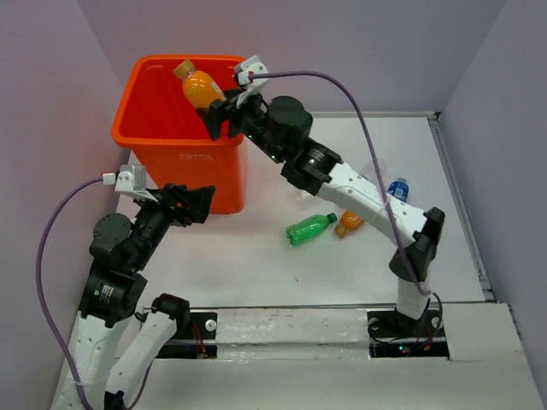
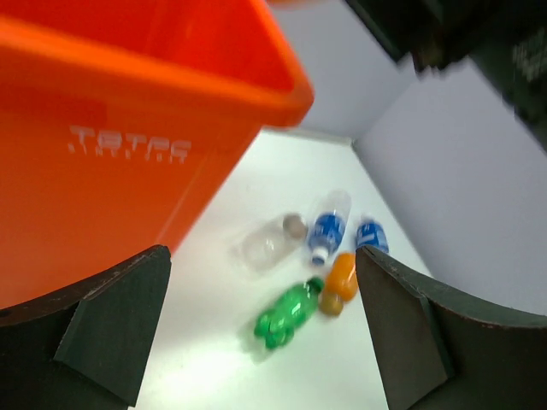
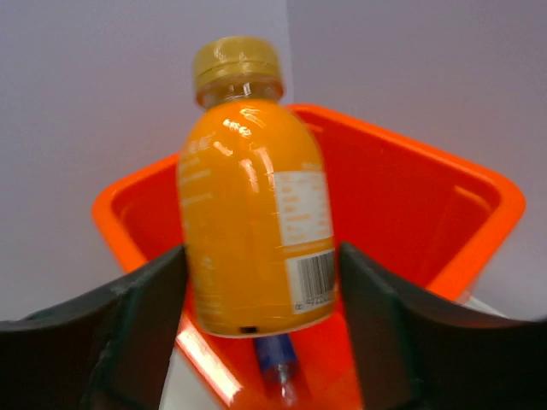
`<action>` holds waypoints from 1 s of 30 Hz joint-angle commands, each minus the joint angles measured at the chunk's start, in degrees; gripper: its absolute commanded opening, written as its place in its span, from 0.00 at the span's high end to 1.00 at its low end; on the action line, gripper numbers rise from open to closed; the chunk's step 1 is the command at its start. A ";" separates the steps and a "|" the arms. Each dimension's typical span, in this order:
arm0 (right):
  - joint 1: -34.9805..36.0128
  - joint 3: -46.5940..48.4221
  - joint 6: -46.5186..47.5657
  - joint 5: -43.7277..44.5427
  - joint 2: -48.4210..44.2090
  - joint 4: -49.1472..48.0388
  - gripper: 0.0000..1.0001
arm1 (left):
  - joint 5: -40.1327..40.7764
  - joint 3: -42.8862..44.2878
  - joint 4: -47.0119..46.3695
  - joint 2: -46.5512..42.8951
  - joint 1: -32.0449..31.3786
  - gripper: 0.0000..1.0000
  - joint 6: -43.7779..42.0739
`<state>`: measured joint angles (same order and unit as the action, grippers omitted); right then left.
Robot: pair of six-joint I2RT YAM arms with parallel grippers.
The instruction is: Put the plastic bottles in the bin
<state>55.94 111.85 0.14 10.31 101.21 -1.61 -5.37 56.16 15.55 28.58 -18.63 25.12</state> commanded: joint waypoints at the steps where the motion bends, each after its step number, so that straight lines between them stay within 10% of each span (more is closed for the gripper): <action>1: -0.22 15.21 2.32 2.17 12.32 -3.85 0.11 | -8.51 -3.16 2.29 -0.98 -0.09 0.01 0.98; 4: -0.75 22.36 1.62 2.70 11.76 1.34 0.05 | -13.51 -4.74 0.72 -0.54 -0.09 0.01 1.59; 11: -4.78 -19.20 -4.52 2.52 -18.03 -8.31 0.09 | -19.96 -7.47 -7.54 4.02 -4.63 0.02 1.77; 22: -15.16 -66.72 -21.66 14.81 -55.75 -0.51 0.11 | 17.83 -6.25 -13.96 21.59 -41.98 0.01 -3.67; 30: -15.69 -84.16 -33.89 19.40 -66.66 6.17 0.13 | 23.38 -3.61 -22.93 43.82 -43.07 0.01 -11.58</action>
<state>40.53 30.55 -26.30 26.11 38.79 0.82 11.40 48.86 -0.99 66.08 -61.76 19.18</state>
